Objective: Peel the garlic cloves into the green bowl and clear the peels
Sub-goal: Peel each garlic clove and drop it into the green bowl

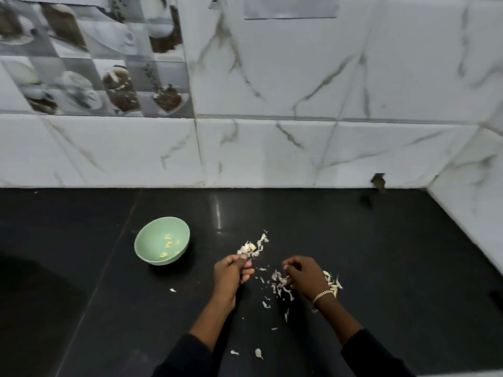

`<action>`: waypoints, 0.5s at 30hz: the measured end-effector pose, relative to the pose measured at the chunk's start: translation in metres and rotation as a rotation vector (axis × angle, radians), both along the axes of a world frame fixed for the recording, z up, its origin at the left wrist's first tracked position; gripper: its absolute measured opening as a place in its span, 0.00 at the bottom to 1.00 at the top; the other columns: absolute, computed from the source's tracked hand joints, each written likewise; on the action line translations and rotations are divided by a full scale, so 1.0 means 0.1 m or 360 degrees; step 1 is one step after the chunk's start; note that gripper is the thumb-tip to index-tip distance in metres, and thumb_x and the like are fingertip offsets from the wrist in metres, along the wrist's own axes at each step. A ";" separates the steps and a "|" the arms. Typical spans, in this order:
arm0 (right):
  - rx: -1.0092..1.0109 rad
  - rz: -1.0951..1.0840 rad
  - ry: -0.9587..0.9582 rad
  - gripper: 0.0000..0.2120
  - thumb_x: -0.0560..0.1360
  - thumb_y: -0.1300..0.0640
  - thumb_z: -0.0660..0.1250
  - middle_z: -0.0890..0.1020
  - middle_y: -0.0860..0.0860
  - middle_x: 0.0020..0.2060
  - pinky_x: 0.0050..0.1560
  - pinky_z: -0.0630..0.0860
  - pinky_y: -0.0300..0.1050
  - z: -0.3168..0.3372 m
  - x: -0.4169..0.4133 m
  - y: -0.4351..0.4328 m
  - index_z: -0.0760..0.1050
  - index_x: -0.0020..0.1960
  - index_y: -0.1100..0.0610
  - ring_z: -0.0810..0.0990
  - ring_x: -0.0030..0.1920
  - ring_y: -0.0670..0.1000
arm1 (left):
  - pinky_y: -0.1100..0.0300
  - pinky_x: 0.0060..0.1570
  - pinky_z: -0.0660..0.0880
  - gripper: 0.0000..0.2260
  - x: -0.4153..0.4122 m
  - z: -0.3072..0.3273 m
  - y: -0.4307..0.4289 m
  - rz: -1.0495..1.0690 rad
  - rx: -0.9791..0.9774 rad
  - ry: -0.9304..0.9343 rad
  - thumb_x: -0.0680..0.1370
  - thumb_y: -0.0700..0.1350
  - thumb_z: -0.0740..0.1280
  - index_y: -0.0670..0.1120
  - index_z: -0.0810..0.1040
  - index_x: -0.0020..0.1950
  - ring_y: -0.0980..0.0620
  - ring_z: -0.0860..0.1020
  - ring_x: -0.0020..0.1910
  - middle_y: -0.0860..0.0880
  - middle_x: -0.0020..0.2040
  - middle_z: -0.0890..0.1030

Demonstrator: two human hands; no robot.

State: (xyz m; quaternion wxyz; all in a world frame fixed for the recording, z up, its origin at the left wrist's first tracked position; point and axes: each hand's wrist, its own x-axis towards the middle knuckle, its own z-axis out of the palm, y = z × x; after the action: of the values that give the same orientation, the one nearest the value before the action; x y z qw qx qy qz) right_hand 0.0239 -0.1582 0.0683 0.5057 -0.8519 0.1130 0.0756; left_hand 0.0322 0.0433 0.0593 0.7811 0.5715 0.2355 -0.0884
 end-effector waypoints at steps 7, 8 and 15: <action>-0.0592 -0.0263 0.0121 0.11 0.73 0.62 0.67 0.81 0.45 0.36 0.40 0.72 0.39 -0.09 -0.19 -0.99 0.77 0.36 0.48 0.81 0.41 0.49 | 0.61 0.35 0.77 0.04 -0.08 -0.01 -0.62 -0.0281 0.0095 -0.0051 0.80 0.37 0.67 0.38 0.81 0.49 0.49 0.82 0.36 0.43 0.39 0.84; -0.0610 -0.0229 0.0154 0.10 0.72 0.62 0.67 0.82 0.45 0.37 0.42 0.74 0.41 -0.09 -0.21 -1.04 0.77 0.36 0.48 0.81 0.41 0.48 | 0.61 0.35 0.77 0.04 -0.09 -0.01 -0.65 -0.0302 0.0118 -0.0061 0.80 0.37 0.67 0.38 0.81 0.49 0.49 0.82 0.36 0.43 0.40 0.84; -0.0833 0.0322 0.0322 0.13 0.71 0.52 0.75 0.78 0.42 0.39 0.44 0.74 0.38 -0.21 -0.42 -1.03 0.72 0.35 0.43 0.78 0.44 0.45 | 0.65 0.29 0.74 0.05 -0.12 -0.02 -0.78 -0.0320 0.0206 -0.0058 0.80 0.35 0.65 0.35 0.80 0.51 0.50 0.80 0.33 0.43 0.38 0.82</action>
State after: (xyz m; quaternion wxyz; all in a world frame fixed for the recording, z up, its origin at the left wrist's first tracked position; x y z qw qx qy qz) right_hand -0.0178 -0.2613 0.0472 0.2451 -0.9484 0.0930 0.1786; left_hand 0.0206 -0.0346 0.0577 0.7339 0.6430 0.1679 -0.1404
